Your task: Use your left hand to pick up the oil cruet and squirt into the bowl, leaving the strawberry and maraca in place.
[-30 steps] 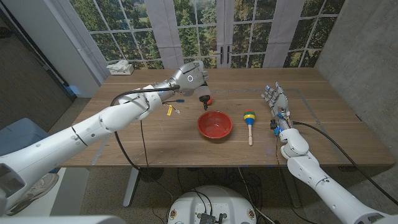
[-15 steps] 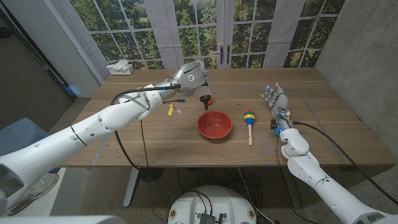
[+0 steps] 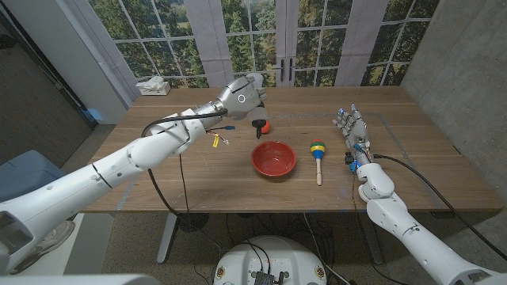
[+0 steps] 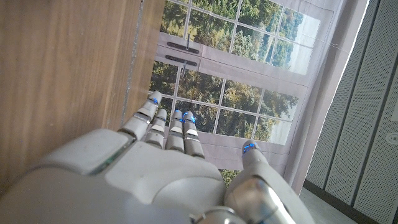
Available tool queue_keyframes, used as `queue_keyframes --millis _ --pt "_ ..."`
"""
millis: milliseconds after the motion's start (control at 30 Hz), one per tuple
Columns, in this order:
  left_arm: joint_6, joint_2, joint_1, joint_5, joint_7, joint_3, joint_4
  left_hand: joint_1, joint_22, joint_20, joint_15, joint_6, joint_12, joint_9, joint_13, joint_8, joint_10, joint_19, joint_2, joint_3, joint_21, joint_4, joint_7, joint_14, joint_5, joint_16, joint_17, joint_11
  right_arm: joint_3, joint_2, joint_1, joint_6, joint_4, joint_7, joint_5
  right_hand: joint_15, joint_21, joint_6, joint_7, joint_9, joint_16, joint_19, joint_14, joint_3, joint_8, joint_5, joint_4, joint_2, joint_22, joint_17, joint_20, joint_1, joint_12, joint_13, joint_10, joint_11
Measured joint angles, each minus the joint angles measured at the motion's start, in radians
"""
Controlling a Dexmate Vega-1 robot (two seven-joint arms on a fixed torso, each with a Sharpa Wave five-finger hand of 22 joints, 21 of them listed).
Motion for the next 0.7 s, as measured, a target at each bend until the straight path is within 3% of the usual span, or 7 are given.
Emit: queue_keyframes --millis 100,267,433,700 --pt "0.015 -0.002 0.004 0.008 0.003 0.001 0.003 0.020 -0.028 -0.002 0.006 -0.039 -0.032 0.020 -0.044 -0.060 0.000 -0.009 0.020 -0.004 -0.005 -0.004 0.025 -0.018 -0.014 -0.028 -0.013 0.000 0.000 -0.002 0.000 -0.001 -0.004 0.000 0.000 0.000 0.000 0.000 0.000 0.000 0.000 0.000 0.000 0.000 0.000 0.000 0.000 0.000 0.000 0.000 0.000 0.000 0.000 0.000 0.000 0.000" --pt "0.038 -0.007 0.014 0.020 0.003 0.003 0.007 0.032 -0.056 0.000 0.006 -0.105 -0.042 -0.021 -0.089 -0.128 -0.001 -0.019 0.034 -0.015 -0.005 -0.015 0.013 -0.025 -0.023 -0.049 -0.018 0.000 0.001 -0.007 -0.002 -0.006 -0.012 -0.001 -0.003 0.000 0.000 0.000 0.000 0.000 0.000 0.000 0.000 -0.003 0.000 0.000 -0.003 0.000 0.000 0.000 0.000 0.000 0.000 0.000 0.000 0.000" --pt "0.068 -0.012 0.028 0.030 0.003 0.004 0.009 0.023 -0.067 0.000 0.007 -0.112 -0.042 -0.038 -0.109 -0.152 -0.022 -0.021 0.043 -0.024 -0.005 -0.023 0.006 -0.030 -0.030 -0.058 -0.018 -0.019 0.002 -0.012 -0.006 -0.011 -0.022 -0.005 -0.006 0.000 0.000 0.000 0.000 0.000 0.000 0.000 0.000 -0.001 0.000 0.000 -0.007 0.000 0.000 0.000 0.000 0.000 0.000 0.000 0.000 0.000" --pt "0.118 -0.024 0.053 0.035 0.010 0.001 0.015 0.009 -0.076 0.000 0.006 -0.077 -0.027 -0.057 -0.130 -0.152 -0.027 -0.021 0.037 -0.036 0.001 -0.035 -0.006 -0.032 -0.048 -0.063 -0.023 -0.016 0.003 -0.021 -0.010 -0.019 -0.038 -0.008 -0.011 0.004 0.000 0.000 0.000 0.000 0.000 0.000 0.004 0.000 0.000 0.000 -0.008 0.000 0.000 0.000 0.000 0.000 0.000 0.000 0.000 0.000"
